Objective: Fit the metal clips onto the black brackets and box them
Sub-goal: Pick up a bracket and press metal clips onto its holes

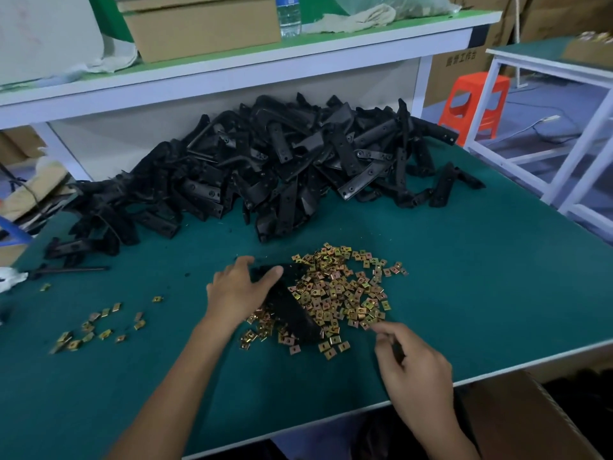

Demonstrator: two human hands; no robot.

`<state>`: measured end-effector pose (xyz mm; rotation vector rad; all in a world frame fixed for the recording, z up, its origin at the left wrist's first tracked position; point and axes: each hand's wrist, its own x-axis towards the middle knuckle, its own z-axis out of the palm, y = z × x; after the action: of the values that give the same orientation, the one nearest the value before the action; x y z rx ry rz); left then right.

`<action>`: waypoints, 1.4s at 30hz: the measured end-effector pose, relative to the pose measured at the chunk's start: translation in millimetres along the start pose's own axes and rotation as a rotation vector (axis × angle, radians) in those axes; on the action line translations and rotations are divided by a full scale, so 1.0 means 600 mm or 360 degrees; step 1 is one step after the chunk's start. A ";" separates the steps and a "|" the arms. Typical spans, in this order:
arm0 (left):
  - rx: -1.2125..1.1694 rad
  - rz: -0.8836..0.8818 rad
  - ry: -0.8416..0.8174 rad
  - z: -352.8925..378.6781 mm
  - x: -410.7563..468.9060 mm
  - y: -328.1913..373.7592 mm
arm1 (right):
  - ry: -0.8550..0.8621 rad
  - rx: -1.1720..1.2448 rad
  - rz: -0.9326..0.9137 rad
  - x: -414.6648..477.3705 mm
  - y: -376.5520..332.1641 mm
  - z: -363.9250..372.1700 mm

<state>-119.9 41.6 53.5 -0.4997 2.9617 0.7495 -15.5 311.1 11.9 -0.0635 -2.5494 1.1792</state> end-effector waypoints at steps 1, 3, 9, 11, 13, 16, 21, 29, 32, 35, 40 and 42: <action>0.0021 -0.0014 -0.0019 0.001 0.005 0.004 | 0.0006 -0.0003 -0.0002 0.000 0.000 0.000; -0.0172 -0.0064 -0.0065 -0.001 0.016 0.011 | 0.0011 -0.0017 -0.0001 -0.001 0.000 0.000; -0.0544 -0.0247 -0.0043 0.001 0.039 0.023 | 0.0033 -0.0071 -0.0054 0.001 0.002 0.002; -0.0793 -0.0271 -0.0031 0.004 0.043 0.026 | 0.0022 -0.0063 -0.0051 0.000 0.004 0.002; -0.1072 -0.0243 -0.0056 0.000 0.039 0.031 | 0.0018 -0.0024 -0.0049 0.000 0.007 0.001; -0.1365 -0.0222 -0.0070 -0.020 0.020 0.052 | -0.0001 0.0034 -0.0033 0.002 0.008 0.000; -0.1856 -0.0006 -0.0436 -0.032 -0.054 0.113 | -0.0184 0.0386 0.0161 0.010 0.002 -0.003; -0.1700 0.0294 -0.0593 0.023 -0.103 0.184 | -0.0806 0.1443 0.0507 0.014 -0.040 0.003; -0.1290 0.0509 -0.0432 0.038 -0.091 0.174 | -0.0299 0.1463 0.0584 0.019 -0.035 0.005; -0.0248 0.0857 -0.0103 0.070 -0.088 0.157 | 0.0173 0.1408 0.0585 0.025 -0.026 0.002; 0.0204 0.0987 -0.0041 0.130 -0.097 0.165 | 0.0222 0.1341 0.0587 0.019 -0.024 0.008; 0.0172 0.0980 0.0008 0.133 -0.094 0.165 | 0.0192 0.1324 0.0582 0.019 -0.024 0.009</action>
<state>-101.0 178.1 35.0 0.4429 3.1445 0.6023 -26.3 299.9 22.6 -0.3932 -1.8028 2.1961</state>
